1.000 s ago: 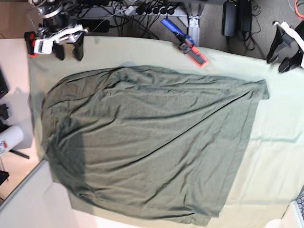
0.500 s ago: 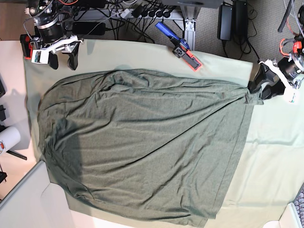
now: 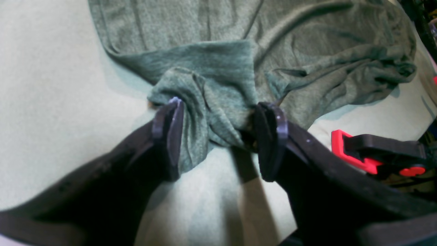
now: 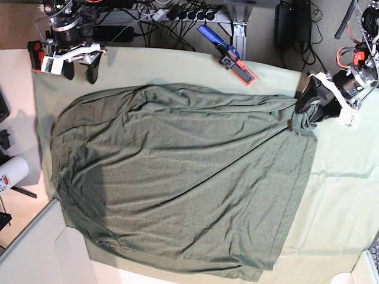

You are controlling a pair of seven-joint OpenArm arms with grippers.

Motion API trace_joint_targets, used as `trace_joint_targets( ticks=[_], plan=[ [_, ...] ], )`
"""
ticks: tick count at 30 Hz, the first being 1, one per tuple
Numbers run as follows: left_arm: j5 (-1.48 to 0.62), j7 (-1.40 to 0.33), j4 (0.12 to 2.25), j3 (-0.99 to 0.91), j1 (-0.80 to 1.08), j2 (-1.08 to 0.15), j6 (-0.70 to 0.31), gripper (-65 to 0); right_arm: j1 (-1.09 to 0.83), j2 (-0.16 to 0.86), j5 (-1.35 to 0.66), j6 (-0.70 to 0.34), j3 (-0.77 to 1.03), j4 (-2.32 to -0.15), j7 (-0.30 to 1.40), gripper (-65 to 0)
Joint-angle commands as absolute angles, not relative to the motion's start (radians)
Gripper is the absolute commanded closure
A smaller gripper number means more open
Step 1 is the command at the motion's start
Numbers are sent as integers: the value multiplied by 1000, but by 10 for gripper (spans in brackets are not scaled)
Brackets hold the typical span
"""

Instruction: Fold the T-shirt properly

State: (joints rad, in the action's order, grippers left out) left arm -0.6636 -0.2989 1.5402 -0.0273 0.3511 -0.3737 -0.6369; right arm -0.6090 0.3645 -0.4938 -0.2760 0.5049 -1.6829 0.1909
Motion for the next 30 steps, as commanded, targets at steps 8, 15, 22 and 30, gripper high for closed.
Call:
trace_joint_targets(
  ticks=[8,15,22,30],
  plan=[
    [-624,-297,1521,-31,349,-382,-649,-357,-471,307,-503,-221,515,-1597,170,-399],
    [-640,-296,1468,-31,349,-382,-649,-356,-337,307,-533,-220,515,-1415,170,-399],
    [-640,-297,1468,-31,348,-382,-649,-340,-281,303,-543,-221,515,-1382,186,-399],
    [-640,-306,1468,-30,343,-382,-650,-261,-244,295,-588,-223,515,-1382,241,-399]
  ],
)
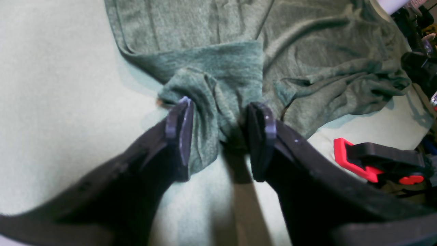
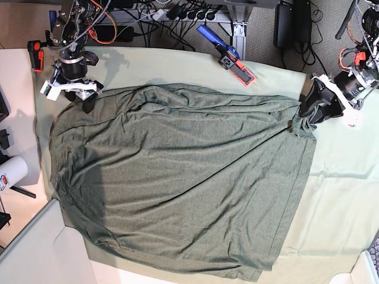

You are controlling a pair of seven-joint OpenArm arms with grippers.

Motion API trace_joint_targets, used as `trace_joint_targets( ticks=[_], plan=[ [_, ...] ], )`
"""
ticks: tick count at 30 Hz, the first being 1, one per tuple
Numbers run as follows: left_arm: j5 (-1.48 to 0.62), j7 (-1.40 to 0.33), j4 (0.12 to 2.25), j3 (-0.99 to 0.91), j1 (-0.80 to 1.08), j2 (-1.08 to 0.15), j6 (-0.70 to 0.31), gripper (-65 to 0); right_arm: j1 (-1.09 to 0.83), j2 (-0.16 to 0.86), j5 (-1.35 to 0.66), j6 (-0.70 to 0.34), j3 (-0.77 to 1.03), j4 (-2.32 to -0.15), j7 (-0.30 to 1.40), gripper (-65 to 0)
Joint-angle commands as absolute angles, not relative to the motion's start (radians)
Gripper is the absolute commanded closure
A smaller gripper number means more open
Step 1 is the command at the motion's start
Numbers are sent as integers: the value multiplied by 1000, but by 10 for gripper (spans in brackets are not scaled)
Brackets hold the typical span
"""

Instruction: Fold the T-shirt properly

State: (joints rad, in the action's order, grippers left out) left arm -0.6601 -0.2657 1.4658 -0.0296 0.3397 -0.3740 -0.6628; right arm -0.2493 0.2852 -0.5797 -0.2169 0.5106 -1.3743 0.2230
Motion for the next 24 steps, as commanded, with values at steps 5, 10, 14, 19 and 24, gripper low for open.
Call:
trace_joint_targets(
  ticks=[5,10,14,19,24],
  plan=[
    [-654,-311,1468,-30,343,-379,-650,-209,-228,294,-587,-224,515,-1382,245,-362],
    [-653,-303,1468,-30,343,-379,-651,-39,-215,276,-587,-250,515,-1382,244,-25],
    [-621,-304,1468,-30,335,-383,-677,0,-214,277,-584,-278,515,-1383,281,0],
    [-680,-328,1489,-46,348,-423,-698,0,-223,294,-588,-278,532,-1417,375,0],
    [-699,-345,1599,-47,416,-482,-698,0,-302,309,-611,-278,587,-1545,411,0]
  ],
)
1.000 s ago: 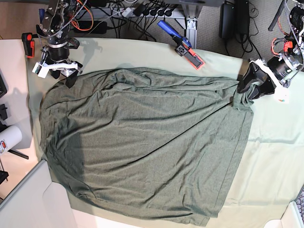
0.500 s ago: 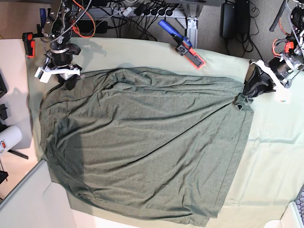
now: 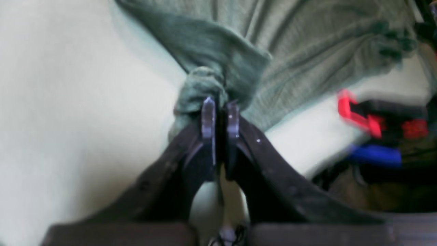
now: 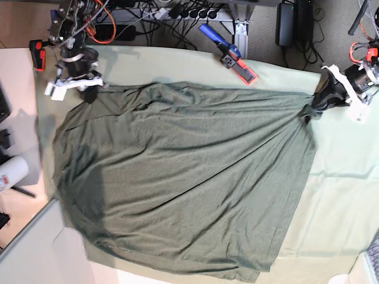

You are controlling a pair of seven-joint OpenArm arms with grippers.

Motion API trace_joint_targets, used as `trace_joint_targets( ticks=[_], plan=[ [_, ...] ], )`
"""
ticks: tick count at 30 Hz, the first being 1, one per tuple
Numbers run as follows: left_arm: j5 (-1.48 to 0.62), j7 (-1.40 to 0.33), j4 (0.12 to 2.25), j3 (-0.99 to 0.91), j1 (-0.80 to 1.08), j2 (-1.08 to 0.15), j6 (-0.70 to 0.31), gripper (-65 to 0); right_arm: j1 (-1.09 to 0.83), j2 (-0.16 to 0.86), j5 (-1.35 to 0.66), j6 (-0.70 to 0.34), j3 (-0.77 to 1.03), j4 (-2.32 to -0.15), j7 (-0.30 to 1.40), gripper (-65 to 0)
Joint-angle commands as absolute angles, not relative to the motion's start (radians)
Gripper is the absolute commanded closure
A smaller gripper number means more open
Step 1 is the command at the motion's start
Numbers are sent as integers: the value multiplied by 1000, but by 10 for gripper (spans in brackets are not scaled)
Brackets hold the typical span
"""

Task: Fold the T-shirt properly
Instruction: 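Pull the shirt corner with the left gripper to spread the shirt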

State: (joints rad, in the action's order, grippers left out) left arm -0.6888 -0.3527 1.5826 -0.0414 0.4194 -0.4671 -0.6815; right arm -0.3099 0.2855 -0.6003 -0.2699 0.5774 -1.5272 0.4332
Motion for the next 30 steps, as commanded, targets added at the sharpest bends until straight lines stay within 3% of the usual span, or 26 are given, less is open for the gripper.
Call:
trace_joint_targets(
  ticks=[1,9,17,30],
  plan=[
    [-699,-345,1632,-47,430,-492,-698,0,-318,314,-611,-277,597,-1570,417,0],
    [-699,-344,1813,-49,480,-532,-698,0,-393,341,-618,-277,629,-1657,419,0],
    [-698,-342,1831,-54,373,-532,-698,0,-294,349,-636,-276,657,-1660,420,0],
    [-699,-340,1579,16,46,-528,-698,0,-39,355,-587,-277,640,-1523,426,0]
  ],
)
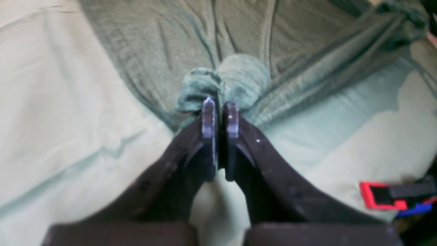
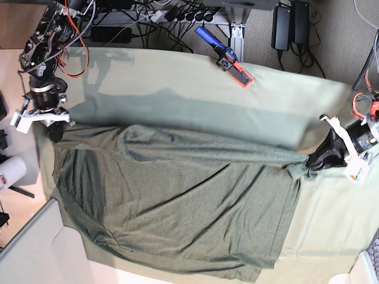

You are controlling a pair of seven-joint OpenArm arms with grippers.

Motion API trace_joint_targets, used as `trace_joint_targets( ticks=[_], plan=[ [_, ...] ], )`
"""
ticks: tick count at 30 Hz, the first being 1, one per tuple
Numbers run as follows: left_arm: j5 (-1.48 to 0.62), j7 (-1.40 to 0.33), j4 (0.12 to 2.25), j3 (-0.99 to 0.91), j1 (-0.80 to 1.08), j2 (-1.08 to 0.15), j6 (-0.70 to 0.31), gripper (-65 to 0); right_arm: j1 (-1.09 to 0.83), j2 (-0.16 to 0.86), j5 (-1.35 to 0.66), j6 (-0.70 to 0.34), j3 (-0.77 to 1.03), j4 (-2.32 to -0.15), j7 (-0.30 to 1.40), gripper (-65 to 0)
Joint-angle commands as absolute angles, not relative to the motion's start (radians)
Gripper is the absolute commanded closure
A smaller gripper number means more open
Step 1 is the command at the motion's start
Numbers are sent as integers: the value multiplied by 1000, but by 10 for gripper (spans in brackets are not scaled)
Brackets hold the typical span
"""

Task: Fold the T-shirt properly
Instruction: 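Pull the shirt corner with the left gripper to spread the shirt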

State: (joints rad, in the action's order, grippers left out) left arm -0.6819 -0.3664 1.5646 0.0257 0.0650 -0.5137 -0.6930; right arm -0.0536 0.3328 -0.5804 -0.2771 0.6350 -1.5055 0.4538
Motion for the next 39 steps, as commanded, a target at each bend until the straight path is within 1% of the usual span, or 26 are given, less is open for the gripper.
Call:
trace_joint_targets(
  ticks=[1,5,10,15,21,22,24,25,26,27,28,29,32,35,39],
  plan=[
    [-698,-340,1548,39,14,-525,-698,0,-14,355,-581,-277,635,-1497,425,0],
    [-683,-339,1403,108,-115,-487,-698,0,83,355,-575,-278,625,-1377,422,0],
    [-660,-337,1214,113,-257,-425,-698,0,190,377,-529,-297,594,-1244,411,0],
    [-653,-332,1082,113,-324,-402,-698,0,267,408,-475,-299,514,-1141,384,0],
    [-600,-285,1005,116,-363,-391,-698,0,345,416,-400,-303,419,-1065,354,0],
    [-595,-276,997,117,-365,-391,-698,-30,349,415,-399,-303,408,-1059,348,0],
    [-563,-256,991,117,-365,-391,-698,-160,348,414,-396,-303,392,-1051,325,0],
    [-550,-250,991,117,-365,-391,-698,-233,349,414,-380,-303,389,-1045,311,-88],
    [-549,-250,991,117,-365,-391,-698,-297,349,414,-369,-303,386,-1041,304,-224],
    [-550,-250,991,117,-366,-391,-698,-339,349,414,-365,-303,385,-1037,295,-346],
    [-553,-251,991,117,-365,-391,-698,-350,348,415,-365,-303,386,-1036,291,-439],
    [-562,-252,991,117,-365,-391,-698,-349,348,416,-366,-303,386,-1036,291,-449],
    [-609,-287,992,117,-365,-395,-698,-349,348,421,-366,-303,393,-1037,292,-447],
    [-717,-398,1001,83,-358,-402,-698,-349,346,428,-366,-303,435,-1040,299,-447],
    [-868,-521,1066,-29,-303,-420,-698,-349,315,443,-406,-303,538,-1060,327,-447]
  ],
)
